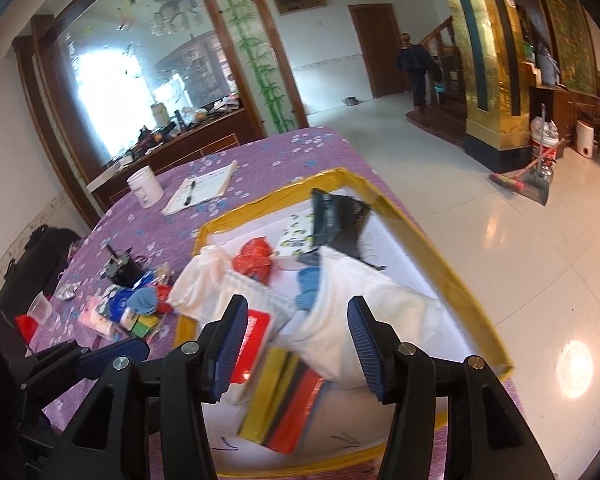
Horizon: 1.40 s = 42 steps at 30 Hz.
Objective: Organize soft objects
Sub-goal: 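Release the sponge pack into the tray with the left gripper while the right gripper releases the towel, then grasp the blue-and-white tissue pack from the pile with the right gripper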
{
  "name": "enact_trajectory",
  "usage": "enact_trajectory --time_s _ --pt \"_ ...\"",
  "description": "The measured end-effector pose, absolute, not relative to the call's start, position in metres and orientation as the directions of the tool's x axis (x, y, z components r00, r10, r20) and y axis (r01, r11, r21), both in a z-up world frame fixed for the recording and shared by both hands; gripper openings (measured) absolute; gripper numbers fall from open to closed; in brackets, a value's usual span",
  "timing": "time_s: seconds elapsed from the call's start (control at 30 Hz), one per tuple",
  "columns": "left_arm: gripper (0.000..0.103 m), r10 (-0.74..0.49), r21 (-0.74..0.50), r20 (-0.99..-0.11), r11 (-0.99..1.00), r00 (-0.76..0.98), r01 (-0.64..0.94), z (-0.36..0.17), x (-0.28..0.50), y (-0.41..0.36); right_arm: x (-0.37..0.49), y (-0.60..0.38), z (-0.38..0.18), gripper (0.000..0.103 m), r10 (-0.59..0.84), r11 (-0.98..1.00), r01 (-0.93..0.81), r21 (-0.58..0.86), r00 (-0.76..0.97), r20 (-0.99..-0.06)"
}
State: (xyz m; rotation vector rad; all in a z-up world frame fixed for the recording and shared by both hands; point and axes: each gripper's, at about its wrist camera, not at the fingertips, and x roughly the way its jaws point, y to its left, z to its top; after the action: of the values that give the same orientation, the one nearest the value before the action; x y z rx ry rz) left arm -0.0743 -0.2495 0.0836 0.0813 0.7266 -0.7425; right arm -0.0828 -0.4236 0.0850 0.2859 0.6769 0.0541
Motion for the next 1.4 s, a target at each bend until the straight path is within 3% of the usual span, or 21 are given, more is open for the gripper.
enact_trajectory --time_s 0.37,0.63,0.87,1.1,1.23,1.33,1.4 --pt "0.057 -0.508 -0.218 -0.622 0.843 0.596 0.491 0.075 -0.063 -0.154 -0.067 -0.361 0.078 0.056 0.265 0.956 -0.107 0.274 0.717 -0.644" --pt "0.057 -0.343 -0.283 -0.661 0.938 0.668 0.202 0.051 -0.041 -0.043 -0.036 -0.291 0.069 0.056 0.44 0.898 -0.284 0.336 0.584 -0.682" --pt "0.057 -0.218 -0.334 -0.719 0.941 0.66 -0.052 0.022 -0.018 0.029 0.029 -0.229 0.071 0.057 0.493 0.868 -0.34 0.361 0.506 -0.708" --pt "0.057 -0.242 -0.358 -0.693 0.933 0.68 -0.033 0.023 -0.017 0.031 0.084 -0.203 0.047 0.057 0.48 0.877 -0.285 0.388 0.467 -0.743" --pt "0.057 -0.24 -0.383 -0.677 0.922 0.695 -0.055 0.026 -0.023 0.037 0.071 -0.191 0.032 0.058 0.559 0.825 -0.334 0.456 0.365 -0.744" --pt "0.057 -0.246 -0.403 -0.676 0.913 0.695 -0.069 0.025 -0.022 0.042 0.042 -0.179 0.033 0.067 0.644 0.744 -0.429 0.513 0.254 -0.722" --pt "0.057 -0.244 -0.403 -0.677 0.912 0.694 -0.073 0.025 -0.021 0.043 0.025 -0.173 0.039 0.073 0.598 0.765 -0.483 0.426 0.289 -0.747"
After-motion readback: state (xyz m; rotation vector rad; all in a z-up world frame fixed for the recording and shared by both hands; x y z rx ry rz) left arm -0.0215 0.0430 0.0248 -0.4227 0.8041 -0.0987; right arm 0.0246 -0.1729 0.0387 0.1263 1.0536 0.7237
